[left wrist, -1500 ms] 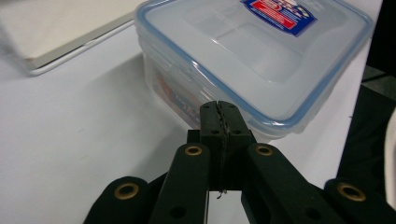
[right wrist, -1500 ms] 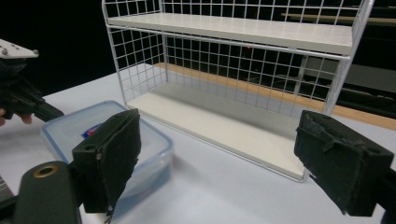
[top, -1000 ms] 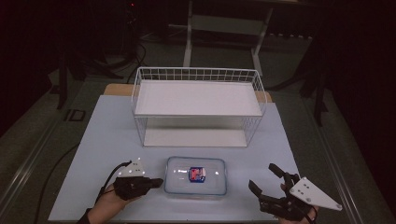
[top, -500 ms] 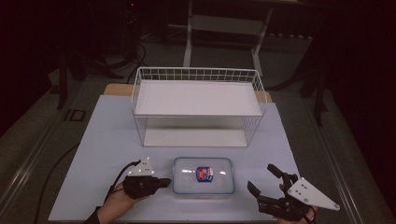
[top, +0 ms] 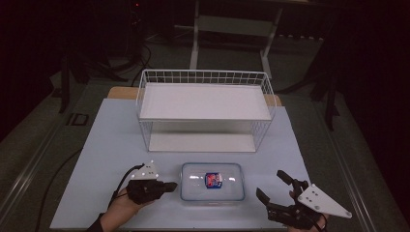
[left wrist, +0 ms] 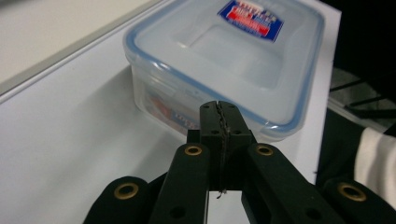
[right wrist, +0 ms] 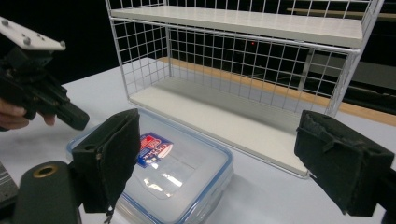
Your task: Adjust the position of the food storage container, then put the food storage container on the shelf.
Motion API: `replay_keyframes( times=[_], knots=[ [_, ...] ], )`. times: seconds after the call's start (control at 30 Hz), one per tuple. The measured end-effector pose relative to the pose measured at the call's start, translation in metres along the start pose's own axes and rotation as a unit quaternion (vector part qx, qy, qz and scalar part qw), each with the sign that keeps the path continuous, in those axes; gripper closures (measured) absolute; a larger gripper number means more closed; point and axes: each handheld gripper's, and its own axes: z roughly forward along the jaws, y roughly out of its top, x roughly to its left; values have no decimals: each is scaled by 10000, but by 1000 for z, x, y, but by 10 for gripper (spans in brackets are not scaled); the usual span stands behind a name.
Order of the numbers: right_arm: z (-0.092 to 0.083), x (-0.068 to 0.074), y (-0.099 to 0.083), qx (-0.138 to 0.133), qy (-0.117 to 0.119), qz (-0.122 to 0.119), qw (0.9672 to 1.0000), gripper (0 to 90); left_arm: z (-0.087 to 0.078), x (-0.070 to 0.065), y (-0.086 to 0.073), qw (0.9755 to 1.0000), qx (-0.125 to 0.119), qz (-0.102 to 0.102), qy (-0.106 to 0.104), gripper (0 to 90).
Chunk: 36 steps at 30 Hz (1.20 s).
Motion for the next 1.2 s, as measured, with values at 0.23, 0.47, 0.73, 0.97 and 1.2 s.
replay_keyframes(
  times=[0.23, 0.47, 0.73, 0.97, 1.2],
  knots=[
    [2, 2, 0, 29, 8, -20, 10000, 142, -10, 3, 11, 9982, -248, -480, -266, 707],
    [5, 2, -1, 90, -18, -19, 10000, 140, -11, 2, 27, 9957, -358, -704, -487, 338],
    [14, 4, -4, 260, 53, -133, 9996, 134, -2, -3, 33, 9955, -395, -751, -429, 3],
    [28, -3, -3, 504, 210, 101, 9985, 114, 5, 4, 33, 9924, -592, -1039, -281, 3],
    [44, -6, -3, 643, 300, 184, 9973, 107, 16, 15, 33, 9838, -562, -1670, -330, 12]
  ],
)
